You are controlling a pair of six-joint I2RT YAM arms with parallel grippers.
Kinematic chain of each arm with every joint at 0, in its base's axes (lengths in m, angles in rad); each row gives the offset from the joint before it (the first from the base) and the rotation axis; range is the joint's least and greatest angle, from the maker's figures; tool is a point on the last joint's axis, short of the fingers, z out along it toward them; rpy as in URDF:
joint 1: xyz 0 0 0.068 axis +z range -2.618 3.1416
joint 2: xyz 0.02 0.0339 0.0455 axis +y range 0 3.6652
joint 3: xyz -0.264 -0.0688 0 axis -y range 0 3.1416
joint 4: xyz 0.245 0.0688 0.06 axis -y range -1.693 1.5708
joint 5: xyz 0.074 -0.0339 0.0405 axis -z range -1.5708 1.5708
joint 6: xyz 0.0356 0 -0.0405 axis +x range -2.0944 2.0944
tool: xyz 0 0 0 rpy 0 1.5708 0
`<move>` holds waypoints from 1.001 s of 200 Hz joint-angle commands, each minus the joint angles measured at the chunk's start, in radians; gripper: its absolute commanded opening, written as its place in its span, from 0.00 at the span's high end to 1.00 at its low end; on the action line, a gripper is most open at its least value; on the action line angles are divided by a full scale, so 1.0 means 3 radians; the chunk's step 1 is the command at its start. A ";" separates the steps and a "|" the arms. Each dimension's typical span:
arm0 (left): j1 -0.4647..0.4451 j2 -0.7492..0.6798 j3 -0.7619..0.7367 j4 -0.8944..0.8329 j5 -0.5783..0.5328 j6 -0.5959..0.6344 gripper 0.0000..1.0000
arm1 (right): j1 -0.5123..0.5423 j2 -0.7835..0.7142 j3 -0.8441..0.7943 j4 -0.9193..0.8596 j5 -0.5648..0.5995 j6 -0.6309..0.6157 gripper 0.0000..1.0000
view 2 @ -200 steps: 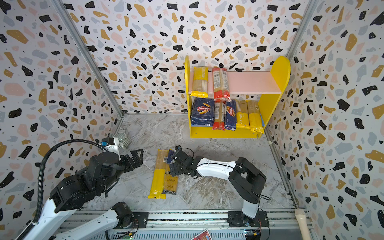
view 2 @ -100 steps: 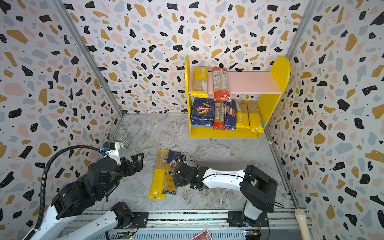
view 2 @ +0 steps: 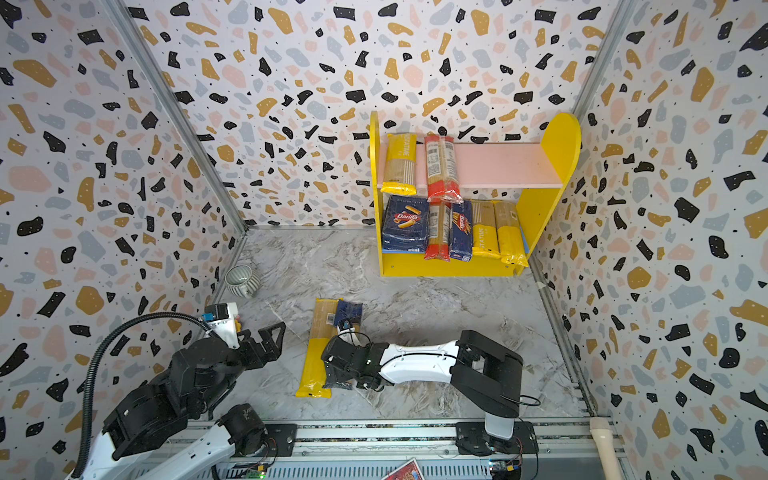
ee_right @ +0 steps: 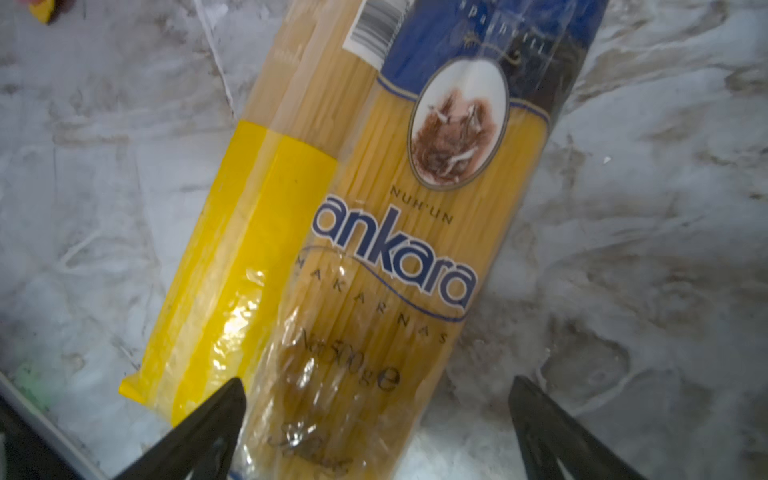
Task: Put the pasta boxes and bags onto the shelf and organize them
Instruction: 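Lower the right gripper onto the blue Ankara bag and close it, then drag the Ankara bag with the right gripper away from the yellow-banded bag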
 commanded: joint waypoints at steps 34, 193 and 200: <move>-0.0007 -0.0109 0.0018 -0.0105 0.0123 0.0064 0.00 | 0.0097 0.0311 0.0309 -0.0283 0.0275 0.0325 0.01; -0.0006 -0.0311 0.0010 -0.0089 0.0095 0.0090 0.00 | 0.0032 0.0774 0.0153 -0.1523 0.0589 0.0307 0.38; -0.0007 -0.0304 0.0008 -0.0089 0.0097 0.0098 0.00 | 0.0032 0.0761 0.0115 -0.1578 0.0612 0.0320 0.42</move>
